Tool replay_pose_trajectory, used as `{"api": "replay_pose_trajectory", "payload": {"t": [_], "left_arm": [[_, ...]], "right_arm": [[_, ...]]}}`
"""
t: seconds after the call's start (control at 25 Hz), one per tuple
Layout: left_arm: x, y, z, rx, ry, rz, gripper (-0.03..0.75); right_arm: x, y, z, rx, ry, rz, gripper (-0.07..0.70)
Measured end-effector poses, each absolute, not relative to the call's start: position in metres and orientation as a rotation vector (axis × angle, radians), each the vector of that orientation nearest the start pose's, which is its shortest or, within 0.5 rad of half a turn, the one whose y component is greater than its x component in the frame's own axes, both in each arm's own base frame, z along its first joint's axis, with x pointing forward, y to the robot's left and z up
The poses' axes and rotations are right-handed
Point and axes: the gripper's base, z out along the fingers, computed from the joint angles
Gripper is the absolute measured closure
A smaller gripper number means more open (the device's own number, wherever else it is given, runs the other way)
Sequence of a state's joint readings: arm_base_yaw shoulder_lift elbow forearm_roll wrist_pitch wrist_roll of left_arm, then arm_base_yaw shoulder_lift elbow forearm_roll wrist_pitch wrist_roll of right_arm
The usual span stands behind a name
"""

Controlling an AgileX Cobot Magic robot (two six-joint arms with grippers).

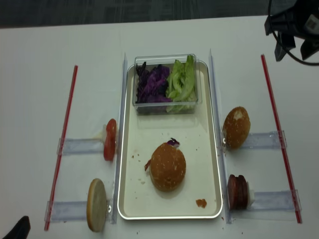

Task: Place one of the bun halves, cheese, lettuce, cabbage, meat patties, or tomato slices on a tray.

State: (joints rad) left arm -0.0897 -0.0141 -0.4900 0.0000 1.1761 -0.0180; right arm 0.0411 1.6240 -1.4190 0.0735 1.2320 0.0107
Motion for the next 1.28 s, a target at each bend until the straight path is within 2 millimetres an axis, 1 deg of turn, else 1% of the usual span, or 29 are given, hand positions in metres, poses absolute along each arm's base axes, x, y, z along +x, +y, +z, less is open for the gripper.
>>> {"api": "replay_pose_trajectory", "payload": {"t": [0.12,0.2,0.36,0.72,1.04,1.28], "left_arm": [[-0.011,0.001,0.265,0.077,2.155,-0.062,0.248],[-0.011,0.001,0.265,0.077,2.155,-0.062,0.248],[-0.011,0.001,0.265,0.077,2.155,-0.062,0.248],[-0.011,0.001,0.265,0.077,2.155,-0.062,0.248],[-0.011,0.001,0.265,0.077,2.155,-0.062,0.248],[-0.011,0.001,0.265,0.077,2.155,-0.062,0.248]], "right_arm": [[0.309,0.019,0.312,-0.02,2.911,0.114,0.181],[0.295,0.018,0.312,-0.011,2.916,0.115,0.181],[0.265,0.017,0.318,-0.006,2.902,0.116,0.181],[0.184,0.014,0.336,-0.011,2.78,0.124,0.181],[0.117,0.017,0.333,-0.01,2.667,0.221,0.181],[0.076,0.016,0.334,-0.023,2.542,0.229,0.181]]}}
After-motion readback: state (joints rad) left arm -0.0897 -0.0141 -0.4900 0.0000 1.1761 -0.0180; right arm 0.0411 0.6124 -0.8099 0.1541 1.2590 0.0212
